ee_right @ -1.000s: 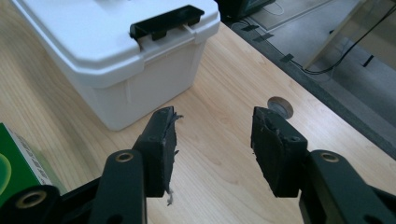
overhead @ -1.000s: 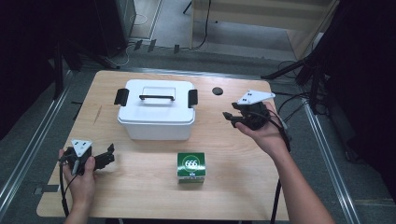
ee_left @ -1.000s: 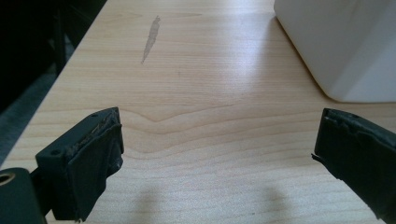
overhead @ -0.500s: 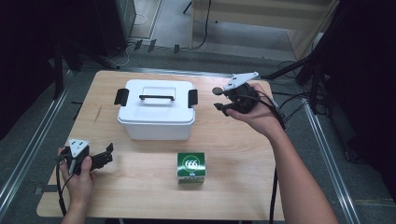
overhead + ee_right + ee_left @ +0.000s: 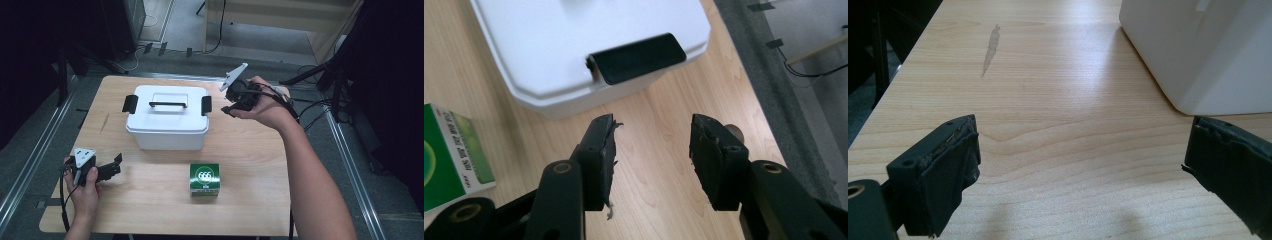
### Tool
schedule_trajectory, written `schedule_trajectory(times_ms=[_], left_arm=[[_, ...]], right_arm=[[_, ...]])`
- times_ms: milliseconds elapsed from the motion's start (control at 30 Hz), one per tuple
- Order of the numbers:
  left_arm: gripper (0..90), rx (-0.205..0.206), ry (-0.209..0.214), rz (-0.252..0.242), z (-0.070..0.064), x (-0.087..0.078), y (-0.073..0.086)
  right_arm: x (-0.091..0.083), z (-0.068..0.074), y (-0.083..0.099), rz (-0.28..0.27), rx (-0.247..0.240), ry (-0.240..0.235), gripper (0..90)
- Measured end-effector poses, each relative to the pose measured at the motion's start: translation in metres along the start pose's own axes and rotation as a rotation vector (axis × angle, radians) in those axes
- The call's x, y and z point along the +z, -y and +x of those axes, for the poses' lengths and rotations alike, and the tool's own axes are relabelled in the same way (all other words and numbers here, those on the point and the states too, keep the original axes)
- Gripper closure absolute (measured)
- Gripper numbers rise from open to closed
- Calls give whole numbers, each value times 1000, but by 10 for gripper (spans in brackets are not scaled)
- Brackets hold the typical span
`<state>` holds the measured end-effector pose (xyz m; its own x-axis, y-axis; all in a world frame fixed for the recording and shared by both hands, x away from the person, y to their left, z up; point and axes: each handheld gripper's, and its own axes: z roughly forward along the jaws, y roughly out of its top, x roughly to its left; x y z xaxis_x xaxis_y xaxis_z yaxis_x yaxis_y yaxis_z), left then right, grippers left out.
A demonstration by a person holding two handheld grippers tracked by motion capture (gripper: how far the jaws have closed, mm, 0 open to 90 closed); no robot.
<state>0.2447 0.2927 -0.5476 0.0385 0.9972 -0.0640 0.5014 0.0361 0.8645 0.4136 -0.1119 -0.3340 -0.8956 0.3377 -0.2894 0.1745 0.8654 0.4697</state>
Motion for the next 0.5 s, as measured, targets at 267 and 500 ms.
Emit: schedule_trajectory(times_ms=[267,500], left_arm=[[20,3,-2,2,-1,0,1],[21,35,-7,16,-5,3,0]], right_arm=[[9,4,-29,42,-74,-9,542],[21,7,-49,67,-133,-34,600]])
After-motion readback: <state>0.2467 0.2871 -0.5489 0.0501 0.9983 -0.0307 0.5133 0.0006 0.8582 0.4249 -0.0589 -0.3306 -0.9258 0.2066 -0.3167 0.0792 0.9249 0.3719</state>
